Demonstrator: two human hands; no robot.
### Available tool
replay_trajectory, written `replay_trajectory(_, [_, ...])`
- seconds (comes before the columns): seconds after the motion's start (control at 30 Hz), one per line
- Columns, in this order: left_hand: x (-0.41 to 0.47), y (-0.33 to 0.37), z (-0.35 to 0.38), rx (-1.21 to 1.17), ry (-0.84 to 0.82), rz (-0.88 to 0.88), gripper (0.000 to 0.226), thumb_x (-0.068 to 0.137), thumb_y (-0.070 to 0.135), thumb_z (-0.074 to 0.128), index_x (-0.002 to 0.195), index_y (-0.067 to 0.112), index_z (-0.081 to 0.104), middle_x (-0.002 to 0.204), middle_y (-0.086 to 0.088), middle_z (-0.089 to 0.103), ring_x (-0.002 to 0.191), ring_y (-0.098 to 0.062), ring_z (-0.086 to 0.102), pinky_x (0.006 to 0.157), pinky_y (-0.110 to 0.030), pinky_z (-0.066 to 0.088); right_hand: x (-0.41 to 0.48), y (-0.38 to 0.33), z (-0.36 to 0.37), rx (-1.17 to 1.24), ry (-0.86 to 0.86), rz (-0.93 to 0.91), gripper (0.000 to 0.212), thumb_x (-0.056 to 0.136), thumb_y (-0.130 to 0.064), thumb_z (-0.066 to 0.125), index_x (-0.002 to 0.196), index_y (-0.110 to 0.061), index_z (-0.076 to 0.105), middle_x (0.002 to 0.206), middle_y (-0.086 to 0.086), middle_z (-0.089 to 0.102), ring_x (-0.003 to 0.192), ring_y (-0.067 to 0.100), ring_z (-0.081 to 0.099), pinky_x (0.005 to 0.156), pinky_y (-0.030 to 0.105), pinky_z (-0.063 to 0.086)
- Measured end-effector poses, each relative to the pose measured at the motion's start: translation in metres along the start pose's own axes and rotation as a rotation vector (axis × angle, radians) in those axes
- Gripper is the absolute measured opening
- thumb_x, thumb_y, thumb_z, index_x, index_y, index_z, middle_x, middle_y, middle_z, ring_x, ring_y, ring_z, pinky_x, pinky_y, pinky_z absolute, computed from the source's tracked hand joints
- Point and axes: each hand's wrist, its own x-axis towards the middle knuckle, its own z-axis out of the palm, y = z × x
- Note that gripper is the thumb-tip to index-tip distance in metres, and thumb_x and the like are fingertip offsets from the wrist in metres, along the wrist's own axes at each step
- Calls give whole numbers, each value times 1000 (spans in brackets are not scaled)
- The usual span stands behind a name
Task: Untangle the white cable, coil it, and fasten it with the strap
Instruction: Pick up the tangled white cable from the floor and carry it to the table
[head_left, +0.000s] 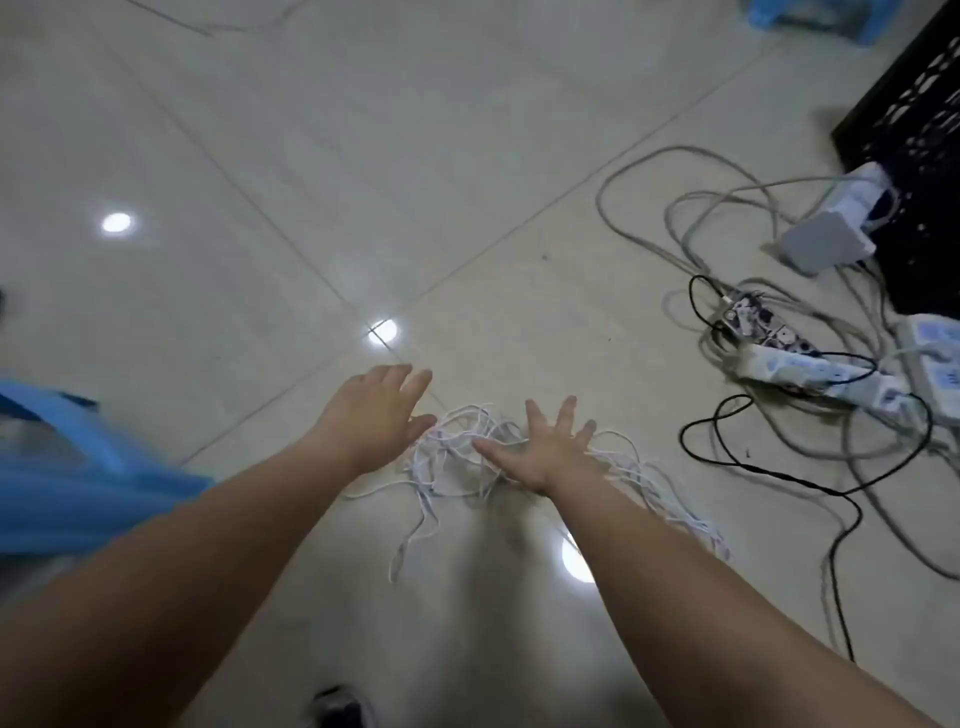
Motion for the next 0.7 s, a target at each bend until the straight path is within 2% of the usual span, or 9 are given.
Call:
replay_trajectory(0.1, [8, -14, 16, 12, 11, 7, 61, 95, 48, 40, 146, 15, 30, 148, -12, 38, 132, -30, 39, 102, -42, 38, 26, -6, 20, 65, 30, 66, 117, 48, -98, 33, 145, -43, -2, 152, 4, -33, 138, 45, -23, 102, 74, 1])
replay_trajectory(0.2, [10, -26, 25, 14, -16, 4, 60, 95, 48, 39, 144, 15, 32, 146, -11, 40, 130, -30, 41, 101, -42, 39, 48, -17, 44, 157, 23, 67, 122, 42, -100, 30, 146, -41, 5, 152, 14, -29, 138, 44, -23, 106, 69, -1])
replay_trajectory(0.33, [16, -31, 32, 0, -22, -5, 59, 96, 48, 39, 143, 14, 34, 145, -10, 40, 129, -29, 41, 100, -41, 39, 57, -48, 66, 276, -1, 39, 116, 42, -95, 47, 142, -46, 16, 152, 6, -30, 137, 46, -23, 103, 73, 3])
replay_trajectory(0.43, [23, -26, 40, -19, -21, 7, 59, 96, 48, 39, 144, 13, 33, 145, -10, 40, 130, -29, 41, 100, -40, 38, 61, -50, 82, 143, 20, 38, 113, 44, -86, 60, 139, -37, 24, 153, 6, -27, 137, 46, -22, 99, 76, 2])
replay_trajectory(0.5, [27, -22, 42, -26, -21, 25, 58, 96, 47, 39, 142, 12, 35, 144, -11, 41, 129, -30, 41, 99, -41, 39, 61, -40, 94, -47, 64, 25, 107, 53, -78, 64, 139, -28, 24, 155, 10, -18, 139, 47, -15, 101, 74, 4])
replay_trajectory(0.57, [29, -18, 44, -10, -36, 37, 57, 96, 47, 38, 141, 12, 36, 144, -11, 42, 128, -30, 42, 98, -41, 38, 57, -28, 99, -147, 161, -24, 95, 61, -72, 64, 136, -24, 30, 154, 13, 2, 139, 45, 2, 103, 69, 12])
replay_trajectory(0.63, [30, -15, 47, 7, -62, 47, 57, 96, 48, 37, 141, 13, 35, 144, -11, 41, 128, -29, 41, 98, -40, 38, 55, -16, 94, -145, 246, -82, 79, 66, -64, 66, 127, -23, 38, 142, 12, 25, 129, 37, 23, 100, 56, 25])
replay_trajectory(0.7, [30, -13, 50, 34, -82, 46, 57, 96, 49, 36, 141, 13, 35, 144, -11, 41, 128, -29, 41, 98, -40, 39, 54, -7, 86, -110, 257, -148, 63, 72, -50, 67, 122, -22, 41, 130, 9, 36, 119, 33, 33, 94, 47, 33])
